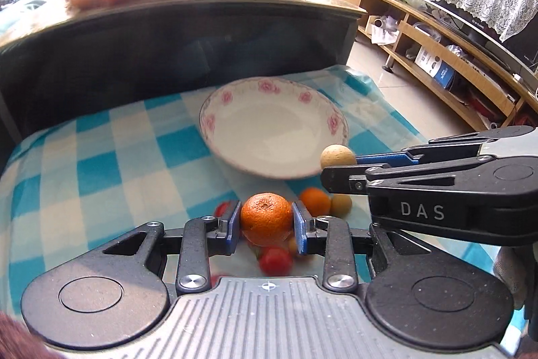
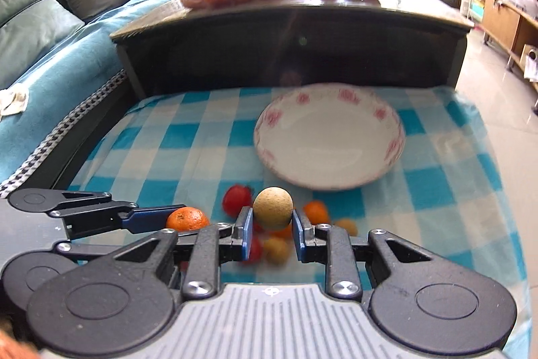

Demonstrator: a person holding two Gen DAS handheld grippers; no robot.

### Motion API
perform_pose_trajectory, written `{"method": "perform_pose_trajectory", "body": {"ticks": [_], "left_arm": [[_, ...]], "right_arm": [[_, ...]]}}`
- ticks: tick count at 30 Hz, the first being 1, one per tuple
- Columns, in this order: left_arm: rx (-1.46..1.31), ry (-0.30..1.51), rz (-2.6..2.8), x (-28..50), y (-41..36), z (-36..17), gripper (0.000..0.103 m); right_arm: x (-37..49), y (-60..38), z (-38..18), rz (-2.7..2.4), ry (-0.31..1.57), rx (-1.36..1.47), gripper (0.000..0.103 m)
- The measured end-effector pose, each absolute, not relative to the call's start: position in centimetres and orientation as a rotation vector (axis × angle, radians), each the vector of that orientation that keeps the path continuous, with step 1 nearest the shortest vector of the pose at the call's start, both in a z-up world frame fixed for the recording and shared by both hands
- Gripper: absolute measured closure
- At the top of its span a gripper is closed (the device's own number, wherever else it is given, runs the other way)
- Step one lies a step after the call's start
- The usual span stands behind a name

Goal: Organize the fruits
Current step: 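Carry both fruits over the white bowl and open both tools to drop them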

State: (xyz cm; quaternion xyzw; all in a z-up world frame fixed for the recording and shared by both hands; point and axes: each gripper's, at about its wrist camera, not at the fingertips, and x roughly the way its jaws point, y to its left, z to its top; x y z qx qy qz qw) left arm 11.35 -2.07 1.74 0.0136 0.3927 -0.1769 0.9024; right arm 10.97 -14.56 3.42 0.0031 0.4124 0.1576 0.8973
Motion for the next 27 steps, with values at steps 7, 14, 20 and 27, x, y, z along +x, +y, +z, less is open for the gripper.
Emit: {"method": "perform_pose_trajectory", "body": {"ticks": [7,14,20,27], "left_arm": [[0.047,0.817,-0.366,15.4,-3.7,1.0,0.063],[0.074,0.832,-0.37,17.7,-4.9,-0.2,0.063],[0.074,0.848,-0.367,18.5,-4.8,-1.2,0.063],[0.094,0.847,-0.36,19.0,-5.4,-1.7,0.063]], "right_arm": [[15.5,-16.7,2.9,0.288,0.853,0.034,0.074],[18.9,-17.7,1.8,0.258,0.867,0.049,0.074],[20.3,-17.9,0.7,0.254,0.892,0.047,0.074],[21.5,-17.8,-0.4,0.252,0.918,0.053,0.074]]}}
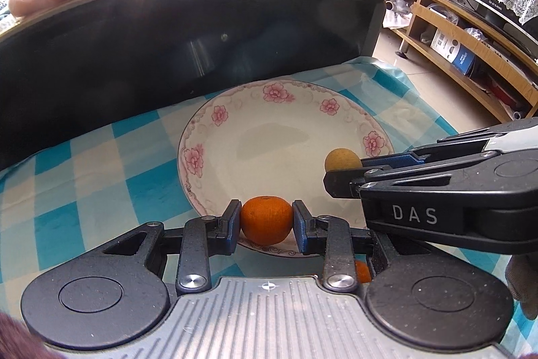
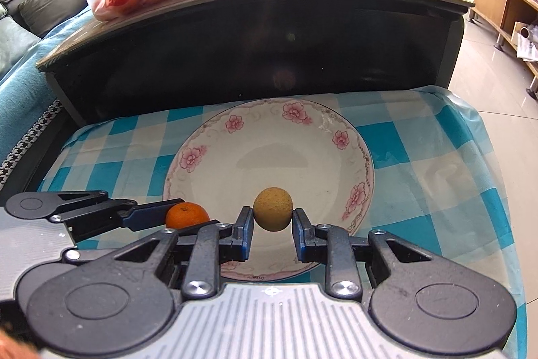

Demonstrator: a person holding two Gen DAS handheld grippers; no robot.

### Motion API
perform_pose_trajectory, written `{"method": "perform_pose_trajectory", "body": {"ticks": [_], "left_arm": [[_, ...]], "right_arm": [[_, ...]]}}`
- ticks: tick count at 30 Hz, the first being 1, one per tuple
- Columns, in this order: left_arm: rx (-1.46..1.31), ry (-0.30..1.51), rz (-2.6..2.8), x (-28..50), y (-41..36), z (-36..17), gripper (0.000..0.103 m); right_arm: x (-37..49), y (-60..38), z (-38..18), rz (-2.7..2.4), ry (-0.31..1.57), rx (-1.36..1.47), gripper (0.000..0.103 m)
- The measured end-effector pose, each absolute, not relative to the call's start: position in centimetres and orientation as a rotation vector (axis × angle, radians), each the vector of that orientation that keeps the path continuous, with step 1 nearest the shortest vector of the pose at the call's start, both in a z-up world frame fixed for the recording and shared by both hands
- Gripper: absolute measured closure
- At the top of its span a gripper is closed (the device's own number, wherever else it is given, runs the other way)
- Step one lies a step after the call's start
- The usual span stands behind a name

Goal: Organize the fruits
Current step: 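Carry both fruits over the white bowl and open both tools to drop them, then move the left tool back to the large red tomato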

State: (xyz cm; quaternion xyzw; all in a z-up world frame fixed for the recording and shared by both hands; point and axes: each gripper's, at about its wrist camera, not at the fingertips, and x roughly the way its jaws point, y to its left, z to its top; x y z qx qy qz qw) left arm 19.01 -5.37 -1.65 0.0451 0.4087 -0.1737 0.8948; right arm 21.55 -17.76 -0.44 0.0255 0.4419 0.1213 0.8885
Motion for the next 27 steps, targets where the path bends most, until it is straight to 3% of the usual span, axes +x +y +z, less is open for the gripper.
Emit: {"method": "perform_pose_trajectory", "body": {"ticks": [27], "left_arm": [[0.086,0.82,-0.321,18.0,-3.9,0.3,0.057]], "right_arm": [[21.0,-18.2,0.4,0.221,0.902,0.08,0.074]]}}
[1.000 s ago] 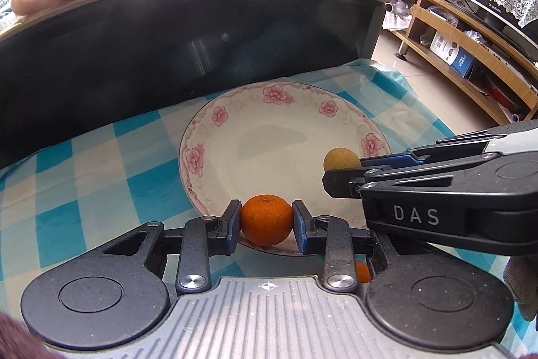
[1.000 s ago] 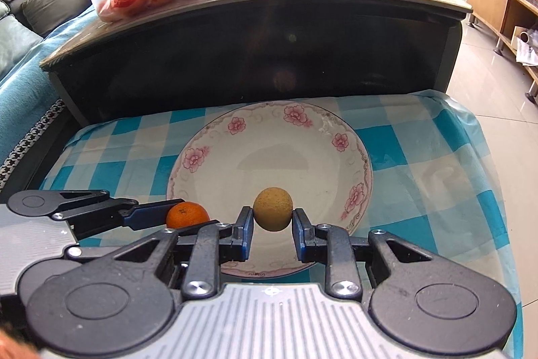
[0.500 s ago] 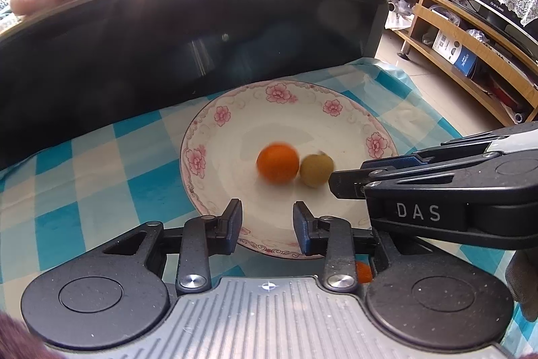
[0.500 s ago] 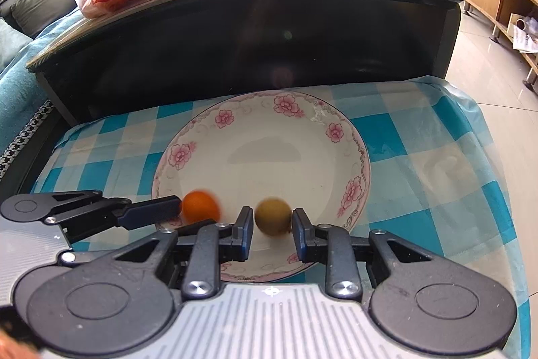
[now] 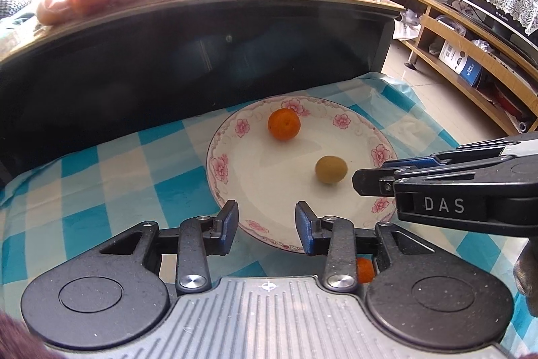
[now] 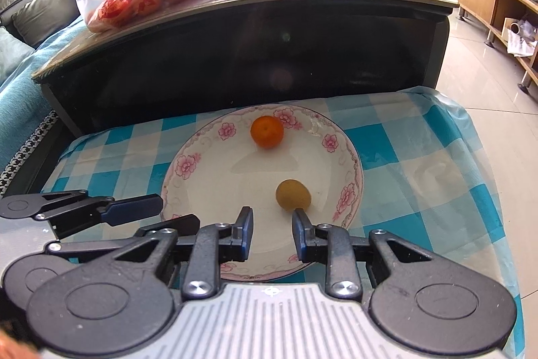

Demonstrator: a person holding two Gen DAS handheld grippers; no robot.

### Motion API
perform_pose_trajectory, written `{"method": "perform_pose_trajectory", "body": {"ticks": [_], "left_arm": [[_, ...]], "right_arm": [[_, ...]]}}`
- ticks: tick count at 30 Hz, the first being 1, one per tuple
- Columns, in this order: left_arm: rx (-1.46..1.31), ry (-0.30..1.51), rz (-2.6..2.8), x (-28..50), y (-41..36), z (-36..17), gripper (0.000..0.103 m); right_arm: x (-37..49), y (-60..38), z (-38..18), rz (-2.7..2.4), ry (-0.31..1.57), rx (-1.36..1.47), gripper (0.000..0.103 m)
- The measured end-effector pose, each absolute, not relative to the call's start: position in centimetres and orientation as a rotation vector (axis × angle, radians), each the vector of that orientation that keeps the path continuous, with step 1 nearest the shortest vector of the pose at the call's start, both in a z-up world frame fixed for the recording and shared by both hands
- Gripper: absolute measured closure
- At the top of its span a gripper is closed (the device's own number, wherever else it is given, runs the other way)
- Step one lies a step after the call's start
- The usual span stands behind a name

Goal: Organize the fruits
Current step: 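Move the left tool back to the large red tomato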

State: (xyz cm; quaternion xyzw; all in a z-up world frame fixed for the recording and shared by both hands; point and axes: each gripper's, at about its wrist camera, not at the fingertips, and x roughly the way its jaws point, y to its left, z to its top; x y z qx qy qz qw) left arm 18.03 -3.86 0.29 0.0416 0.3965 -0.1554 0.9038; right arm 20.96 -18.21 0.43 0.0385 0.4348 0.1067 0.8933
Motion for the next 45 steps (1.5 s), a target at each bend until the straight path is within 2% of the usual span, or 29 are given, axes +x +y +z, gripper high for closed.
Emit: {"method": "perform_pose_trajectory", "body": {"ticks": [25,45], "left_arm": [[0.084,0.845,-0.314,13.2,-1.3,1.1,0.052],[0.084,0.918,-0.293,9.5,0.2,-0.5,0.049]], "right_arm": [[16.2,-17.2,1.5,0.245,0.918,0.064,0.074],[12.3,-15.8,1.3,0.285,0.956,0.066,0.072]]}}
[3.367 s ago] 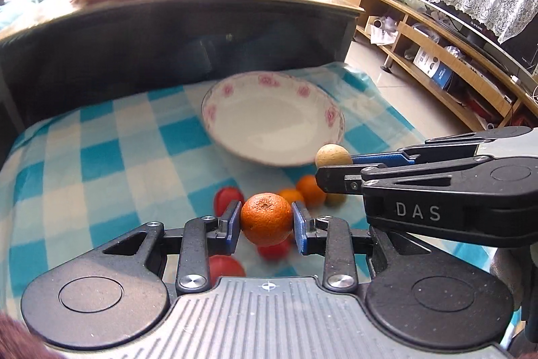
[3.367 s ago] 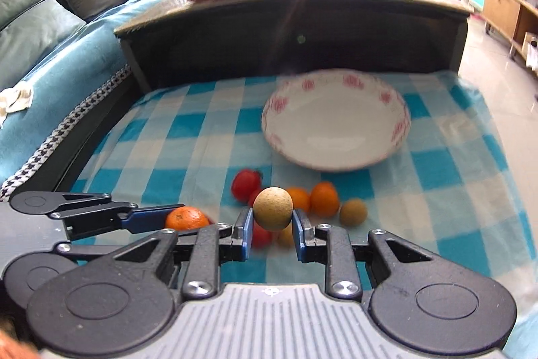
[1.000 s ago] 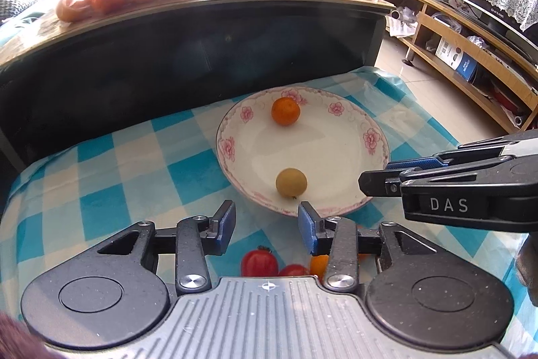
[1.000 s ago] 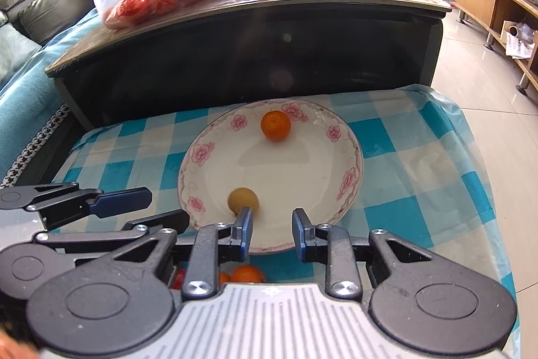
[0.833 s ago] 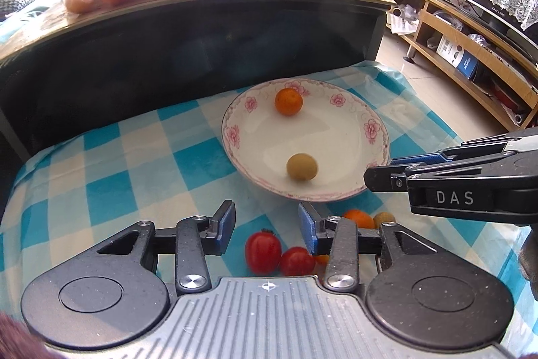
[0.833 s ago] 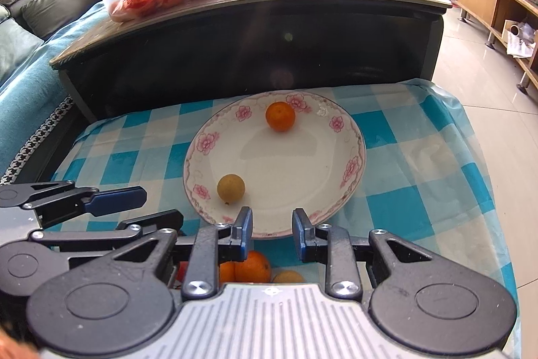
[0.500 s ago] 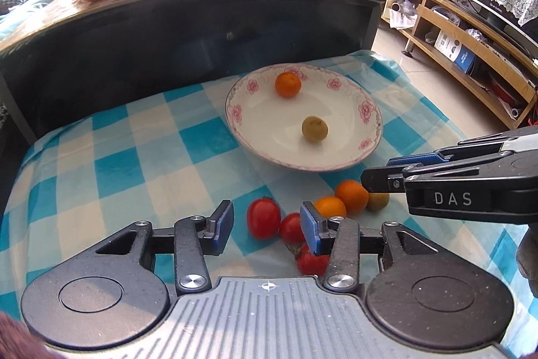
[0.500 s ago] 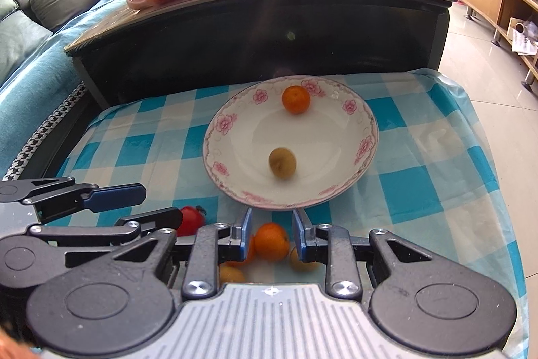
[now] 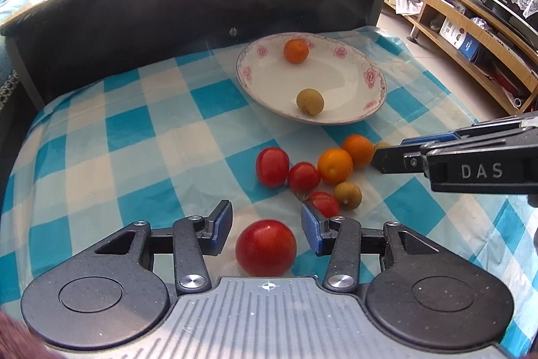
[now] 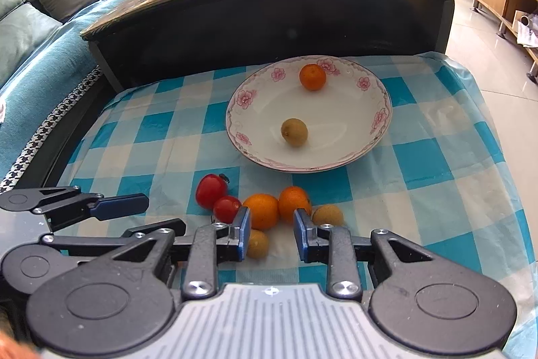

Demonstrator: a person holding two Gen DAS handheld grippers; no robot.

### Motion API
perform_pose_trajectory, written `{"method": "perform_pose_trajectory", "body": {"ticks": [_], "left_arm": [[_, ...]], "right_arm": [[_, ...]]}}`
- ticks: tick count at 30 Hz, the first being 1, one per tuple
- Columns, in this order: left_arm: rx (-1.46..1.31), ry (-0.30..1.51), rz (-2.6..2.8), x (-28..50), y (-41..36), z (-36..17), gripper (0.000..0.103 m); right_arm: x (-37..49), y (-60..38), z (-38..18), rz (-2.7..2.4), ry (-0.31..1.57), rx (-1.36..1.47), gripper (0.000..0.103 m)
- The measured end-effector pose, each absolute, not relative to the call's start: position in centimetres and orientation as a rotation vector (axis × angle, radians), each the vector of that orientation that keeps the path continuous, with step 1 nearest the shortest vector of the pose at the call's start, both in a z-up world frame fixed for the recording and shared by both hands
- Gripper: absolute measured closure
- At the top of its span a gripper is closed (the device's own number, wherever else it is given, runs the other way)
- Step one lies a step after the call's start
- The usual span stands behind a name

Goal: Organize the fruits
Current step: 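Move the left tool back to the large red tomato, then close the left tool around the large red tomato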

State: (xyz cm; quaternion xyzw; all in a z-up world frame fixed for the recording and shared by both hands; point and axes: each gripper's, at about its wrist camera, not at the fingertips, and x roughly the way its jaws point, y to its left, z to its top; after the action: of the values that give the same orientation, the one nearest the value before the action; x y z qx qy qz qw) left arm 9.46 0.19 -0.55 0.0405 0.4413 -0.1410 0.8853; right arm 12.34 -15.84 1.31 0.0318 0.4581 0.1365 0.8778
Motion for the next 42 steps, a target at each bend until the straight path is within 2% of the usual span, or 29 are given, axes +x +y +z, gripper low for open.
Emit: {"method": "perform_pose_trajectory", "body": {"ticks": [18,26,42], "left_arm": [[0.119,0.964,-0.293,8.7,-0.3,-2.4,0.044],[0.11,0.957,-0.302,8.6,-0.3,-2.3,0.038],[0.109,0.96,-0.313,8.8,-0.3,-2.4,0.034]], "right_arm": [[11.4,-15.8,0.2,0.298,1.008,0.08,0.068],[11.9,-15.4,-0.9,0.305,1.038,0.087,0.067],[13.5,-14.2,-2.4,0.328,1.055,0.109,0.064]]}}
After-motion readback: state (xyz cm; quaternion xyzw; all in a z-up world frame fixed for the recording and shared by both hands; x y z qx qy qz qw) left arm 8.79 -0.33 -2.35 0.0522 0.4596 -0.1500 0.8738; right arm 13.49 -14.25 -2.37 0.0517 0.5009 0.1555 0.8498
